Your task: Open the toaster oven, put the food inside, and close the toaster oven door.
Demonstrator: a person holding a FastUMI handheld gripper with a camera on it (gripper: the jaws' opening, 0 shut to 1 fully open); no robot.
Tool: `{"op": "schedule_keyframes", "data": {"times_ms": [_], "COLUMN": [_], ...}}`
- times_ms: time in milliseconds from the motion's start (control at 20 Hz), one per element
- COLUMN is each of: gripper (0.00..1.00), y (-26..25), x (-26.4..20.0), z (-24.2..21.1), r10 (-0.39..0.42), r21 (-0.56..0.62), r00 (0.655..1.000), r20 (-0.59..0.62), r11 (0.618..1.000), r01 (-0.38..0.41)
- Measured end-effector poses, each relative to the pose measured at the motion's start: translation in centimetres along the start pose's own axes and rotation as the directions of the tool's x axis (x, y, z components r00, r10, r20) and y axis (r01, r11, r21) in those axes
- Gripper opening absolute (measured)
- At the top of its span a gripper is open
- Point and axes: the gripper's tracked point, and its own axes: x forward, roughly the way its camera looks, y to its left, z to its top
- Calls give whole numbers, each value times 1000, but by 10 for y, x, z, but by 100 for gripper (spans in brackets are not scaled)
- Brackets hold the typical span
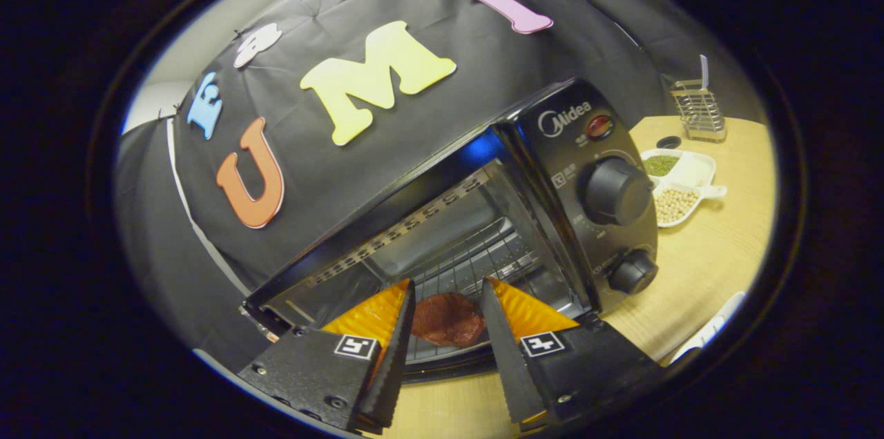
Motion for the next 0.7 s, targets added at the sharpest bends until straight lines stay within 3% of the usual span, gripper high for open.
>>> {"op": "schedule_keyframes", "data": {"times_ms": [150,400,600,700], "gripper": [68,80,87,93], "y": [8,10,25,23], "x": [-30,-78,-122,-140], "z": [-4,-15,-34,-44], "r10": [19,2,17,-37], "r21": [-37,-207,-376,-482], "r00": [1000,998,997,996], "r20": [15,68,77,83], "r11": [999,978,927,873], "r01": [-18,12,14,73]}}
